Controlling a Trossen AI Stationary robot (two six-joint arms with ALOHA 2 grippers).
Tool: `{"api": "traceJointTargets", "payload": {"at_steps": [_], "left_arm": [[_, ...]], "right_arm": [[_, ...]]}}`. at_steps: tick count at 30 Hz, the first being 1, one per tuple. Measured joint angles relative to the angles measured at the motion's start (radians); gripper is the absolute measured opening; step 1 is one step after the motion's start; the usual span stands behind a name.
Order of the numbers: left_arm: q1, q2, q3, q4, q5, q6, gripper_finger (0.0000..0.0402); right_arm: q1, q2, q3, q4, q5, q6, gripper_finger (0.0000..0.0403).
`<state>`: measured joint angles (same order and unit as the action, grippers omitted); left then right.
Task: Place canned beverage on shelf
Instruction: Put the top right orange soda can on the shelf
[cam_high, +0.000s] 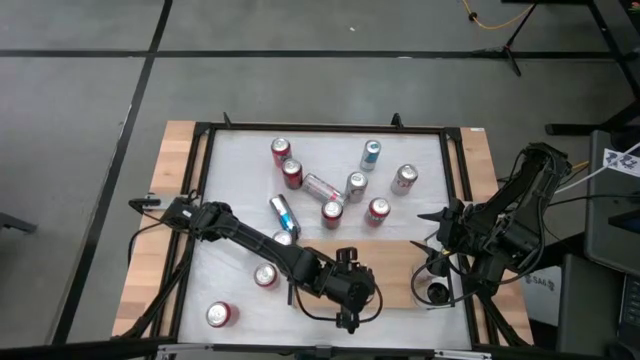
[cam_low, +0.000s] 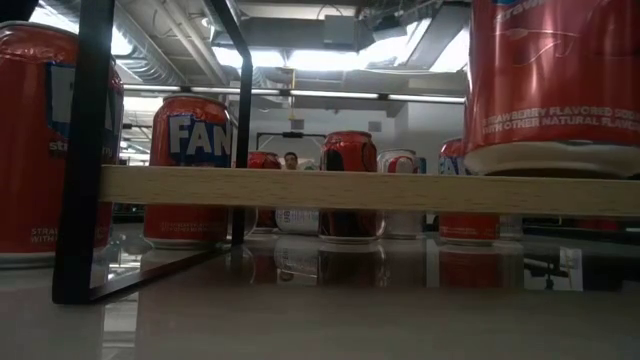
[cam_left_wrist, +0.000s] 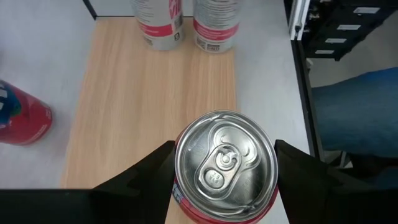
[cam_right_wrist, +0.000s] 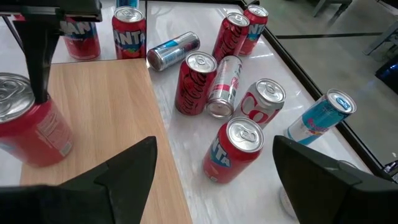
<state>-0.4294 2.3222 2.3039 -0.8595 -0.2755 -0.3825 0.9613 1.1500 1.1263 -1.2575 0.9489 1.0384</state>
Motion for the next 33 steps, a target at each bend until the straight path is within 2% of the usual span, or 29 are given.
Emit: {"api": "traceJointTargets", "payload": {"at_steps": [13, 16, 24, 33], "left_arm": [[0.000, 0.000, 0.000, 0.006, -0.002, 0.000, 0.0222], [0.000, 0.000, 0.000, 0.006, 0.001, 0.000, 0.0241], [0.001, 0.000, 0.000, 0.009, -0.018, -0.001, 0.0324], [0.004, -0.010, 0.000, 0.005, -0.014, 0.001, 0.0336]], "right_arm": [[0.000, 0.000, 0.000, 0.000, 0.000, 0.000, 0.0310], [0.000, 0.000, 0.000, 0.000, 0.000, 0.000, 0.0310], [0.000, 0.000, 0.000, 0.001, 0.000, 0.000, 0.0310], [0.000, 0.000, 0.000, 0.058, 0.000, -0.026, 0.0310]]}}
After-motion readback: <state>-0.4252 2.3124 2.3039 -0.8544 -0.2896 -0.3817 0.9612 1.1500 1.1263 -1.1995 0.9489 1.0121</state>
